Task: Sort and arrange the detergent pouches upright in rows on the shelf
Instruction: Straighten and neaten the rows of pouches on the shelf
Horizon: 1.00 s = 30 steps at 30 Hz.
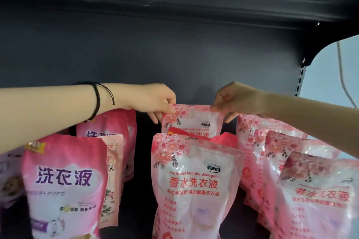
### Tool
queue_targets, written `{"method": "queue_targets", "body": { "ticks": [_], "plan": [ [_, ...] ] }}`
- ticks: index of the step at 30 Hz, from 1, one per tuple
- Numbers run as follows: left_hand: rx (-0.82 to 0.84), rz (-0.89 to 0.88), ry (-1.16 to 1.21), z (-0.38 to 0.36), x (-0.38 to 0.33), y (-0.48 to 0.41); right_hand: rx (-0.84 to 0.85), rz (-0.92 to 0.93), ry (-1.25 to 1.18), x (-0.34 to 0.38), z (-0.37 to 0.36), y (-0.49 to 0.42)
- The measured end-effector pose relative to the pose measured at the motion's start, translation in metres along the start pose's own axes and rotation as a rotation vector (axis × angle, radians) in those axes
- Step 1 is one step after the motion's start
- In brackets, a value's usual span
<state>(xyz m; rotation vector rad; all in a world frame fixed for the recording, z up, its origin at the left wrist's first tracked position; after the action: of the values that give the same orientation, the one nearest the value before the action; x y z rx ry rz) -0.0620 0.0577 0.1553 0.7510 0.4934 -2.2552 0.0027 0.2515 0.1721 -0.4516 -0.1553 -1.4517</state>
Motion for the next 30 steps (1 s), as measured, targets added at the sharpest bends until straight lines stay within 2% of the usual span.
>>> {"method": "queue_targets", "body": {
  "ticks": [8, 11, 17, 19, 22, 23, 27, 30],
  "plan": [
    [0.17, 0.055, -0.074, -0.017, 0.008, 0.006, 0.064, -0.02, 0.105, -0.002, -0.015, 0.001],
    [0.156, 0.004, -0.175, -0.019, 0.005, 0.003, 0.064, -0.024, 0.108, -0.005, -0.014, 0.003],
    [0.149, -0.145, -0.466, -0.019, -0.011, 0.002, 0.175, 0.006, 0.192, -0.01, -0.012, 0.013],
    [0.119, -0.185, -0.62, -0.017, -0.014, 0.006, 0.136, 0.055, 0.383, -0.007, -0.009, 0.015],
    [-0.057, -0.318, -1.078, -0.013, -0.018, 0.016, -0.056, 0.235, 0.892, 0.008, -0.003, 0.021],
    [-0.113, -0.376, -1.17, -0.013, -0.019, 0.021, -0.112, 0.289, 0.985, 0.013, -0.001, 0.024],
    [-0.175, -0.46, -1.27, -0.012, -0.024, 0.036, -0.164, 0.396, 1.14, 0.022, -0.002, 0.031],
    [-0.204, -0.405, -1.167, -0.009, -0.03, 0.041, -0.203, 0.413, 1.122, 0.03, 0.0, 0.035]
  ]
}}
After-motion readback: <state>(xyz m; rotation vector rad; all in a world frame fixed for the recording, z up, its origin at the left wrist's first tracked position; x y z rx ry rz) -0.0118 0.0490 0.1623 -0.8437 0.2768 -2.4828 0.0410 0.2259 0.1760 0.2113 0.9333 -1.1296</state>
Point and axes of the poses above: each hand's wrist, its own y-axis away from the middle knuckle, its own z-axis out of the back of the hand, x = y × z, the point moved 5 cm from there along -y, towards the middle knuckle, and after that the axes turned 9 degrees about y, right-handed, at the moved point
